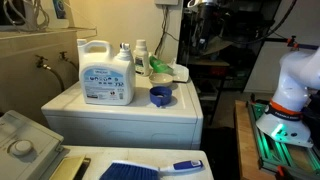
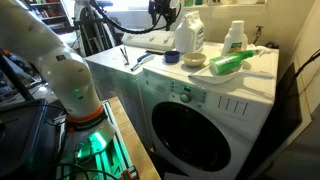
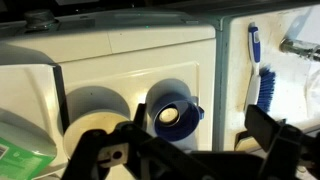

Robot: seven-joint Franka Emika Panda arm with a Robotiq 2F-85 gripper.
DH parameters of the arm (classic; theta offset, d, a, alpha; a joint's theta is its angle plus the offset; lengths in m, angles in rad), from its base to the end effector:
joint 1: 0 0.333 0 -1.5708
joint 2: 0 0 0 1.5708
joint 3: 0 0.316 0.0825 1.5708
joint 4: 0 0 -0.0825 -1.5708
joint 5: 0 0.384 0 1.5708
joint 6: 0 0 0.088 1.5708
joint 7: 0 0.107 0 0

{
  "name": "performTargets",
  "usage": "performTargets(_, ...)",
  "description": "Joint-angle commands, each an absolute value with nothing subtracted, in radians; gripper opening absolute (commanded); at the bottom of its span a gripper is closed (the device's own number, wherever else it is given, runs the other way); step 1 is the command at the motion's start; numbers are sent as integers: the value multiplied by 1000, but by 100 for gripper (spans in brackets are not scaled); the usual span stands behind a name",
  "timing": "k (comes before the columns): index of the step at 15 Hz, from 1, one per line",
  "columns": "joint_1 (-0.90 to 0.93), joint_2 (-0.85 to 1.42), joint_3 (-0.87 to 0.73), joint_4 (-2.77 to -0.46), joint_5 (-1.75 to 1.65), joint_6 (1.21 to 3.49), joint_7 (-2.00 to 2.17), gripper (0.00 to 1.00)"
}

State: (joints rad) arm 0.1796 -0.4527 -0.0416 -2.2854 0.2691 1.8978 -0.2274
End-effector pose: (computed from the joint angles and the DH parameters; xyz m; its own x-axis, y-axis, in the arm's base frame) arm 0.4173 0.0756 0.5352 0.9562 0.2703 0.1125 0.2907 -0.9221 -0.2555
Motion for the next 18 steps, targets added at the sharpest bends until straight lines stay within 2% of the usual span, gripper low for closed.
performTargets(1, 158, -451, -24, -2282, 277, 1892, -234, 100)
performTargets(12, 158, -451, -24, -2282, 277, 1892, -234, 100)
performTargets(13, 133, -428, -5, -2281, 246, 1852, -141, 100)
performTargets(18, 99, -345, 41, -2349, 234, 1979, -33, 100)
